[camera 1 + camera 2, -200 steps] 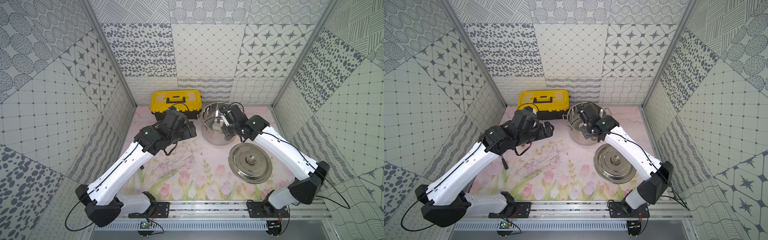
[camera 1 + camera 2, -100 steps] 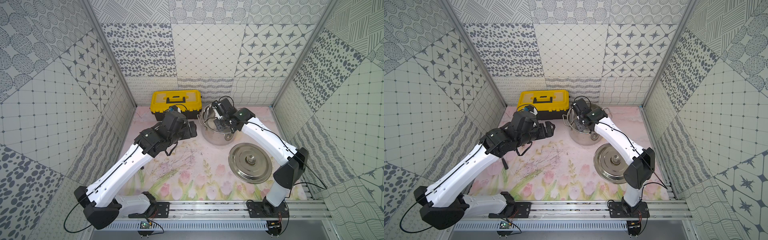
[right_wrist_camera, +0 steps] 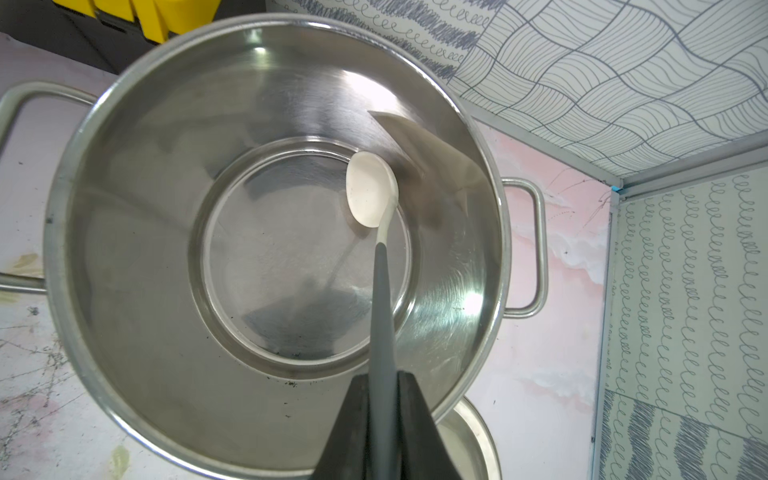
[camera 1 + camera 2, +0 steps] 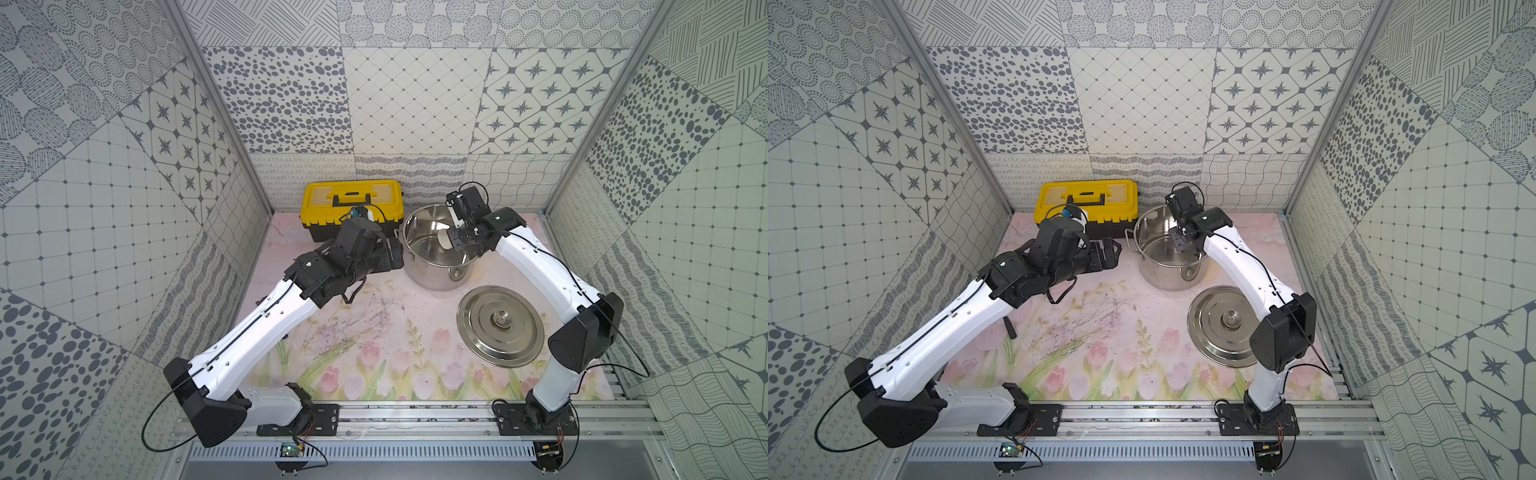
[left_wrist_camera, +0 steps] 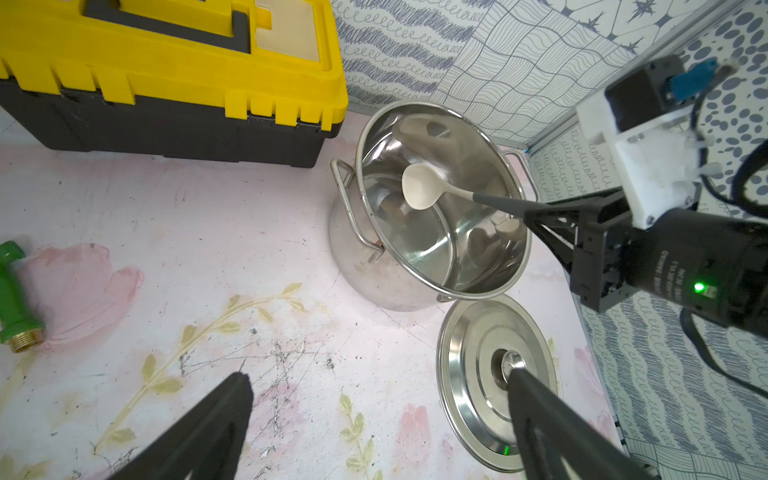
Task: Stir the soup with a spoon
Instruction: Stir the soup in the pan with a stick.
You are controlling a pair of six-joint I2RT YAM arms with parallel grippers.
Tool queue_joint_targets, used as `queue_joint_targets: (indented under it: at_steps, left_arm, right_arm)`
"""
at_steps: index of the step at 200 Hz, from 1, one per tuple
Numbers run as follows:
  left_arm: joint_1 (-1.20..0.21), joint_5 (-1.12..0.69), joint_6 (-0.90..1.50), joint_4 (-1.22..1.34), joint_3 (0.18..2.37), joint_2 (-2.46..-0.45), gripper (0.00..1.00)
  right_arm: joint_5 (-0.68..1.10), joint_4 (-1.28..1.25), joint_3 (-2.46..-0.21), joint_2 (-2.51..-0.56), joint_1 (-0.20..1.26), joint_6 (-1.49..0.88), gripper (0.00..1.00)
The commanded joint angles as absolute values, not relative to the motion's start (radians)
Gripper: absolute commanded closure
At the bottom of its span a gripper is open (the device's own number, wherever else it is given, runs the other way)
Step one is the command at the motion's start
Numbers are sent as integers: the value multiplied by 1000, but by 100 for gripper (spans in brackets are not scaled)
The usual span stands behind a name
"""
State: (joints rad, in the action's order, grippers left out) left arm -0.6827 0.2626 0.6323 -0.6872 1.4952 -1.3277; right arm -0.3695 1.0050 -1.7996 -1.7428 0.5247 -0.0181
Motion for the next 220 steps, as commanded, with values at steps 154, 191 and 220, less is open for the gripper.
queue_joint_targets:
  at_steps: [154, 191, 220]
  left_arm:
    - [-685, 190, 591, -548, 1500, -1326, 1]
    - [-686, 195, 600, -554, 1479, -1305, 1]
    - [-685, 205, 607, -563, 1481, -1304, 1]
  right_arm:
    - [-337, 1045, -1618, -1525, 706, -158, 100]
    - [-325, 1042, -1692, -1595, 736, -163, 100]
    - [-329, 1033, -1762, -1651, 736, -149, 100]
